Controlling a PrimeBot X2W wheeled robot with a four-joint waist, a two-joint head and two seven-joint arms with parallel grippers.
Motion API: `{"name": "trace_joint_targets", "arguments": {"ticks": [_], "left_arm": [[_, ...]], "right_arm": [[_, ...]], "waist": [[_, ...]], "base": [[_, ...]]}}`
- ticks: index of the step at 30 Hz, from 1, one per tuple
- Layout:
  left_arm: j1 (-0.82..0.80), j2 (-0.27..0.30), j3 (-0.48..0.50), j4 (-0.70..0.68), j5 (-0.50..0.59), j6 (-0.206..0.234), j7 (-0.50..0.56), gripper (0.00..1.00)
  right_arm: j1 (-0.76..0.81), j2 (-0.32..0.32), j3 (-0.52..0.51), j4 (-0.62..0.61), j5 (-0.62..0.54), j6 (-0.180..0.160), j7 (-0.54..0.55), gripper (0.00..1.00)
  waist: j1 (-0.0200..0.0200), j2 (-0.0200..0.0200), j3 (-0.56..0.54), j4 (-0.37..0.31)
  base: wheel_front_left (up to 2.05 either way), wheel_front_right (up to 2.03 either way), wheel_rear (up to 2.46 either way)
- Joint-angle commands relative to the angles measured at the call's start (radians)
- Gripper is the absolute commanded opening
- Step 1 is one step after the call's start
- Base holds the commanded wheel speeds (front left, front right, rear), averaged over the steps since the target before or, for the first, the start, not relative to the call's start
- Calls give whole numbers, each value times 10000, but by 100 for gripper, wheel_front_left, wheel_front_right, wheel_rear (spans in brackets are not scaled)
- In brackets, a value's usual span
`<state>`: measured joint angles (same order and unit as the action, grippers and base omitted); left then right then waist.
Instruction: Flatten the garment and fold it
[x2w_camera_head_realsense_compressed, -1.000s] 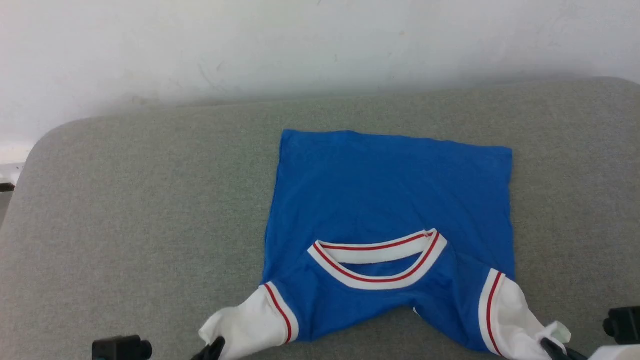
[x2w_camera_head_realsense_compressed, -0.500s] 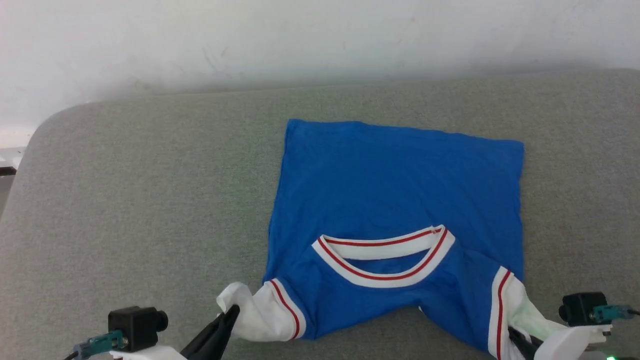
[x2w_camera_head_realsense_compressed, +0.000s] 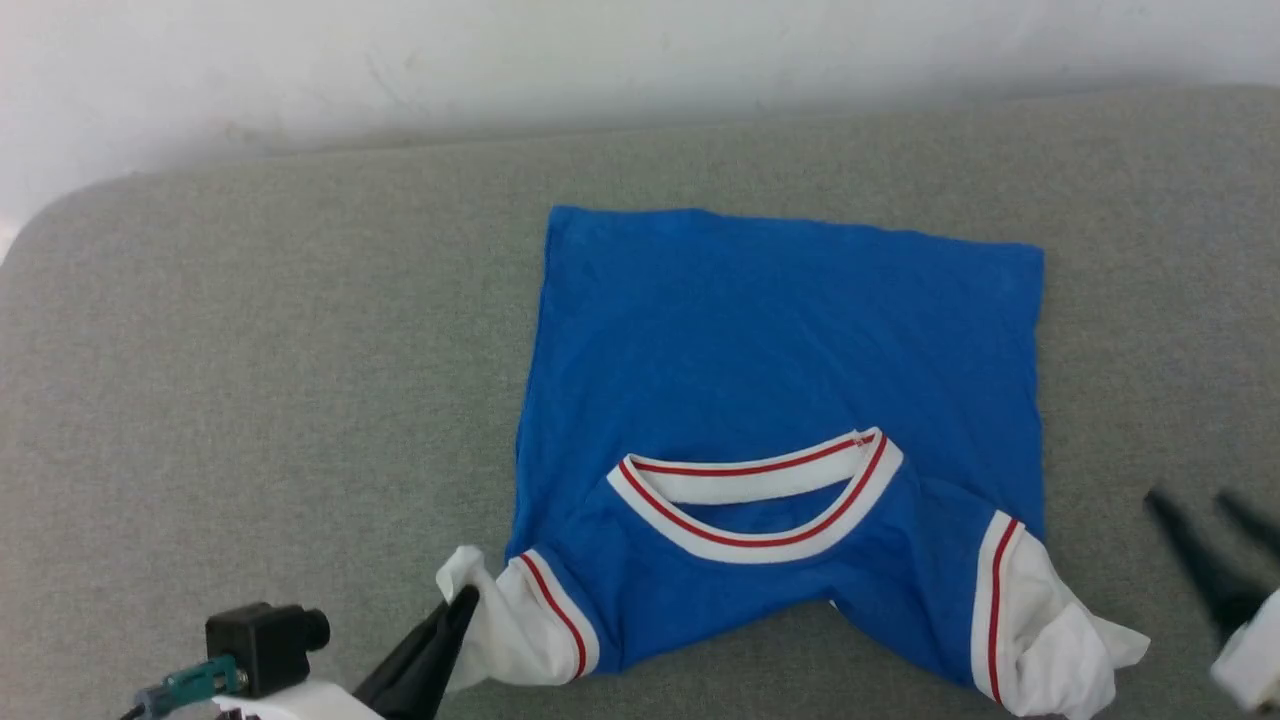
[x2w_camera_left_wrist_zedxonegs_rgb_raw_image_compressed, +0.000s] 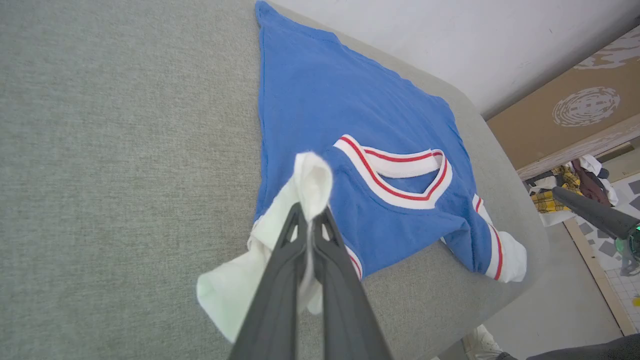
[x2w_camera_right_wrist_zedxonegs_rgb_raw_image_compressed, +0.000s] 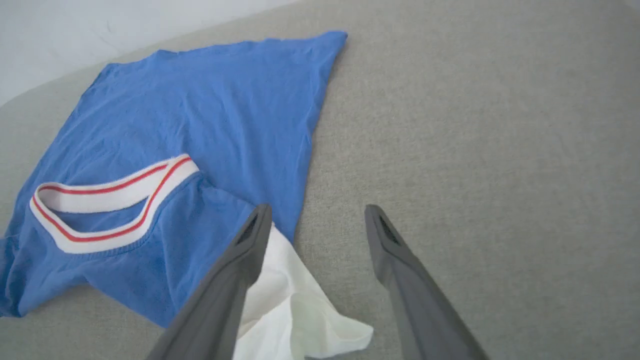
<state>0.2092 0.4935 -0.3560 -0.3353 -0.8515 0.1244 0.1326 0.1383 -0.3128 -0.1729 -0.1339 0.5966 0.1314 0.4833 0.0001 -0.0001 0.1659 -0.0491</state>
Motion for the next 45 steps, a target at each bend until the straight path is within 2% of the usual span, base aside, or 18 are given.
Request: {"name": "trace_joint_targets", "arguments": {"ticks": [1, 4, 8, 14, 19, 24, 33, 34, 36, 45], "left_arm": [[-255, -3, 54, -62, 111, -65, -73, 0], [-469, 18, 66, -154, 202, -114, -119, 0], [-838, 41, 11, -251, 330, -202, -87, 0], [-1433, 61, -99, -398, 522, -327, 7, 0], [-1949, 8, -251, -413, 663, -469, 73, 0], [-2426, -91, -418, -340, 772, -612, 121, 0], [-2796, -160, -511, -129, 811, -728, 114, 0], [-2808, -157, -505, -121, 805, -735, 106, 0], [-2816, -145, -492, -104, 790, -740, 98, 0], [-2774, -153, -459, 65, 823, -735, -94, 0]], "right_arm": [[-220, -112, -291, -585, -147, -7, 87, 100], [-1066, -105, -840, -1510, -525, -7, 314, 100], [-2823, -59, -881, -1559, -1349, -7, 772, 100], [-5607, -44, -262, 65, -2690, -7, 1582, 100], [-7162, 369, -495, 1878, -3481, -7, 2487, 100], [-7916, 482, -823, 3036, -4111, -7, 2855, 100], [-8250, 533, -1458, 4058, -4671, -7, 2818, 100], [-8258, 544, -1528, 4168, -4743, -7, 2819, 78], [-8269, 643, -1654, 4319, -4863, -7, 2830, 0], [-7963, 824, -1515, 4238, -4670, -7, 2245, 0]], "waist": [[-1, 1, 342, 8], [-1, 1, 722, 85], [-1, 1, 1332, 279], [-1, 1, 2348, 632], [-1, 1, 3014, 962], [-1, 1, 3501, 1295], [-1, 1, 3920, 1669], [-1, 1, 3933, 1684], [-1, 1, 3928, 1691], [-1, 1, 2988, 1349]], "base": [[0, 0, 0], [0, 0, 0], [0, 0, 0], [0, 0, 0], [0, 0, 0], [0, 0, 0], [0, 0, 0], [0, 0, 0], [0, 0, 0], [0, 0, 0]]}}
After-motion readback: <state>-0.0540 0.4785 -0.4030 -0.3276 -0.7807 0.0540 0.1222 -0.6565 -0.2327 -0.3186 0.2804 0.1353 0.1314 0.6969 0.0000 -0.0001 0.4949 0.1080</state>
